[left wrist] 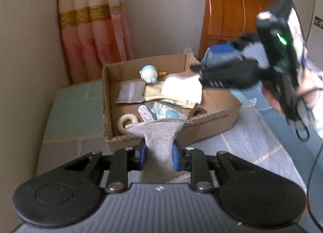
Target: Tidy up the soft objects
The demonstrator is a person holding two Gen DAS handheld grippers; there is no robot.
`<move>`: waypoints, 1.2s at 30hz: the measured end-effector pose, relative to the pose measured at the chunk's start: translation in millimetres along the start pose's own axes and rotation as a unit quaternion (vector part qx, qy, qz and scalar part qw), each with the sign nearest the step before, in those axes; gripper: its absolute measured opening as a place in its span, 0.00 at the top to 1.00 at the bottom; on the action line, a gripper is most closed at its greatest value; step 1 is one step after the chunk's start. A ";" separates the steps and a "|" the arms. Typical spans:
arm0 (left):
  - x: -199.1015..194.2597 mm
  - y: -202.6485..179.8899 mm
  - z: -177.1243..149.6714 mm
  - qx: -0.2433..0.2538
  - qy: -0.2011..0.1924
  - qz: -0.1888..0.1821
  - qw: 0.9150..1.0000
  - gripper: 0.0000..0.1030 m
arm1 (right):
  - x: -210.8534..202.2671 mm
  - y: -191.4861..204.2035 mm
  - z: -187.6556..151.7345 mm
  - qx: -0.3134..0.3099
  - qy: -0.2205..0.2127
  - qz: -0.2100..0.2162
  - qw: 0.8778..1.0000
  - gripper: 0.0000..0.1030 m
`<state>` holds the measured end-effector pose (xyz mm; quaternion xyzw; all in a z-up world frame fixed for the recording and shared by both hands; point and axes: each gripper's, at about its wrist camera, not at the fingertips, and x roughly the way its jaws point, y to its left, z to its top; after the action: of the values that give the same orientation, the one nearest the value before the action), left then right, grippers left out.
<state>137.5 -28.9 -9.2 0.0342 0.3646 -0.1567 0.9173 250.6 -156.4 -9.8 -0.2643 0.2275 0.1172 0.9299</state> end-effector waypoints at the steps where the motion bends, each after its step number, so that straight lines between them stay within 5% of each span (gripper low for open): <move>1: 1.4 0.2 1.8 0.003 0.000 -0.001 1.000 0.78 | -2.6 0.0 -5.2 0.008 0.006 0.006 1.000 0.39; 10: 12.4 4.3 25.4 0.027 -0.002 -0.007 1.000 0.77 | -49.8 -2.4 -31.6 0.099 0.046 0.074 0.991 0.10; 22: 70.9 26.4 72.0 0.004 0.004 0.024 1.000 0.75 | -101.1 9.0 -40.2 0.162 0.050 0.113 0.979 0.00; 24: 78.0 29.8 77.6 0.003 0.002 0.042 0.999 0.61 | -105.2 8.8 -41.0 0.166 0.049 0.112 0.978 0.00; 27: 81.2 38.3 81.3 -0.012 -0.021 0.088 0.996 0.16 | -106.7 8.0 -42.0 0.172 0.053 0.111 0.977 0.00; 32: 63.9 46.6 71.8 -0.028 -0.054 0.102 0.993 0.07 | -110.9 8.8 -45.9 0.181 0.058 0.111 0.976 0.00; 36: 32.1 35.9 54.7 0.005 -0.097 0.109 0.989 0.02 | -111.4 9.1 -46.5 0.192 0.071 0.103 0.973 0.00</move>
<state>206.7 -13.0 7.1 0.0632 0.2671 -0.0606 0.9597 133.9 -185.1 5.0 -0.0637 0.3373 0.1474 0.9276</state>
